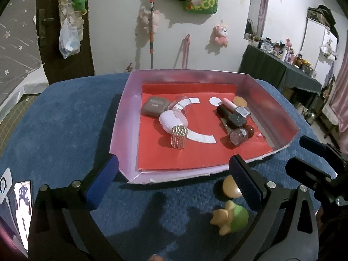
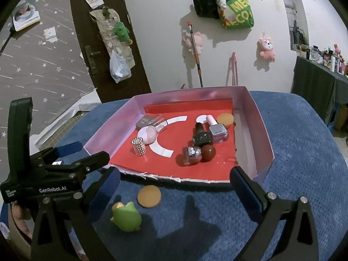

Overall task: Organize rigid objects
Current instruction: 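Withdraw both tools from the box toward the frog and sponge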

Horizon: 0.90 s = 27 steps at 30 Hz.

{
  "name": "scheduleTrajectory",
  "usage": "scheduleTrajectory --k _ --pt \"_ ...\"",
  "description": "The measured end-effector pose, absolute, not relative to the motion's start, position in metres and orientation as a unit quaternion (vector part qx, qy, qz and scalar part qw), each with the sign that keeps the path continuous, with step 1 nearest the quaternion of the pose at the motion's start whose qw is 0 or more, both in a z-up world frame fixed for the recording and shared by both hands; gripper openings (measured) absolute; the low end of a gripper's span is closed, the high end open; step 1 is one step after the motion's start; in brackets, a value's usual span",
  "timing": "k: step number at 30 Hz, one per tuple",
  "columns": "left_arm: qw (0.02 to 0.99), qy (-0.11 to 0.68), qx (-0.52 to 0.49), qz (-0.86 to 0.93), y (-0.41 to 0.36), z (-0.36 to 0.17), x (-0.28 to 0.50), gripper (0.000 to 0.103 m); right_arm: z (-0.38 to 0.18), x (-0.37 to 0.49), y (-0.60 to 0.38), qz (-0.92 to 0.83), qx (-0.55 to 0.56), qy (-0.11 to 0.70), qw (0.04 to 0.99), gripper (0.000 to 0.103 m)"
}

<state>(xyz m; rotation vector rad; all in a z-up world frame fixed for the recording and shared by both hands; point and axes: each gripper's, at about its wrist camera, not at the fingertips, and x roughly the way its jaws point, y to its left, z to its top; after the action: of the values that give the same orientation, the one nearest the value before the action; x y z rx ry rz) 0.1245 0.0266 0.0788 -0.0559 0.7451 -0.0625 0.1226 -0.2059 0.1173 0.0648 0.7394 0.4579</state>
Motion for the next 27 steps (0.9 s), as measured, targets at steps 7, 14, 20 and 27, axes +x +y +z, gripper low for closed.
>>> scheduleTrajectory --k 7,14,20,27 --pt "0.931 0.365 -0.018 -0.026 0.025 0.073 0.112 0.103 0.112 0.111 -0.205 0.222 0.029 0.359 0.906 0.103" --pt "0.929 0.369 -0.015 -0.027 0.025 0.065 0.098 0.103 0.103 0.102 -0.206 0.218 0.032 0.365 0.905 0.103" --pt "0.926 0.376 -0.017 -0.029 0.028 0.058 0.088 0.103 0.094 0.098 -0.206 0.215 0.031 0.377 0.901 0.103" --pt "0.919 0.391 -0.019 -0.053 0.021 0.047 0.078 0.103 0.087 0.1 -0.206 0.208 0.032 0.387 0.898 0.102"
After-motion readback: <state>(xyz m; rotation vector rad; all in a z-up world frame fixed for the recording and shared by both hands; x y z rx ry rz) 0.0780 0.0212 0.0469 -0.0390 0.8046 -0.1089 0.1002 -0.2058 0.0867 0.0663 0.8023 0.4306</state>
